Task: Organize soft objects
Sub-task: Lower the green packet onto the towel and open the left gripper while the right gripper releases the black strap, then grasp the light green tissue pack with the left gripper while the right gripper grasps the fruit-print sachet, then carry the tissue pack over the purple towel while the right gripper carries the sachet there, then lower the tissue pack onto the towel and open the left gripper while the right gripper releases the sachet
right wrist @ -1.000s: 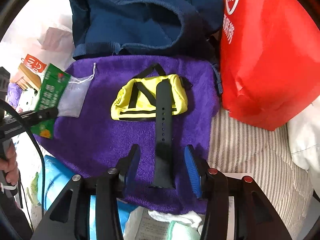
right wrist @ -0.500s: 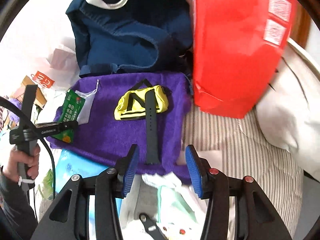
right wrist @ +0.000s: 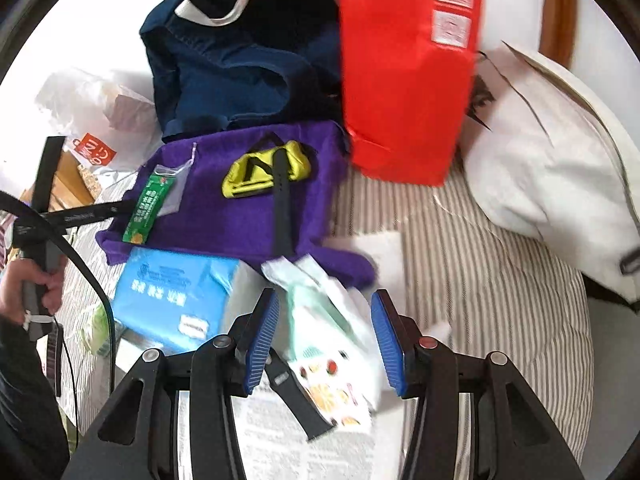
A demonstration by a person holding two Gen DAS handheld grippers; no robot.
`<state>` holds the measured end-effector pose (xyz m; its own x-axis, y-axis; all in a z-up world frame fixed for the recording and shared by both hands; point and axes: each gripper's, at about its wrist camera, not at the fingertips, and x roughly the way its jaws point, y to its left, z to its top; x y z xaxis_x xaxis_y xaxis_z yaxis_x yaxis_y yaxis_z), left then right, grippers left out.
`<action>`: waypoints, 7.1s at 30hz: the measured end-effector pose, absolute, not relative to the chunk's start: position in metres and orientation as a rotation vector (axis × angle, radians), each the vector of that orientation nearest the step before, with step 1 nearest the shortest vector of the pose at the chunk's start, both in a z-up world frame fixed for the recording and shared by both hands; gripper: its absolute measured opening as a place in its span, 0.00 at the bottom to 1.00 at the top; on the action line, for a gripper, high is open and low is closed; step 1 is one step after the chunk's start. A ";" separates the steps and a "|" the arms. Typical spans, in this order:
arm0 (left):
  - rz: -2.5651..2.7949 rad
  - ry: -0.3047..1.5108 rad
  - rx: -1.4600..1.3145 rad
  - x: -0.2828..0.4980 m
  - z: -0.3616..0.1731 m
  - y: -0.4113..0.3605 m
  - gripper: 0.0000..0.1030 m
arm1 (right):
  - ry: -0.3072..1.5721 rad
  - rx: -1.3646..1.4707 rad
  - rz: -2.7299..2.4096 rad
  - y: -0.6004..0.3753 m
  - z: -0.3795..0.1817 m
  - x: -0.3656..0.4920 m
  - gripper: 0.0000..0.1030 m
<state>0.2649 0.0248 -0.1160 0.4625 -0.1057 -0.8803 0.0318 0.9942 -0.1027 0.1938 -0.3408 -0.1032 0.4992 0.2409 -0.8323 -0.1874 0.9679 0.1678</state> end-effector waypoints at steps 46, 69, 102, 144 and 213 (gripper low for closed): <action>-0.133 1.079 -0.189 0.119 -0.131 0.064 0.75 | 1.068 0.138 0.363 -0.333 -0.148 0.141 0.04; -0.076 1.020 -0.122 0.106 -0.163 0.056 0.53 | 1.059 0.115 0.381 -0.329 -0.134 0.109 0.04; -0.128 0.918 -0.116 0.113 -0.071 0.035 0.53 | 0.961 0.067 0.392 -0.298 -0.081 0.129 0.04; -0.154 0.950 -0.086 0.216 -0.084 0.039 0.53 | 1.037 0.116 0.403 -0.248 -0.127 0.284 0.04; -0.157 1.098 -0.012 0.330 -0.169 -0.016 0.56 | 0.990 0.111 0.237 -0.323 -0.116 0.224 0.48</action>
<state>0.3303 -0.0160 -0.1686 0.4455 -0.1325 -0.8854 0.1206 0.9889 -0.0873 0.2243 -0.3228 -0.1160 0.5252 0.2482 -0.8139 -0.1478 0.9686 0.2000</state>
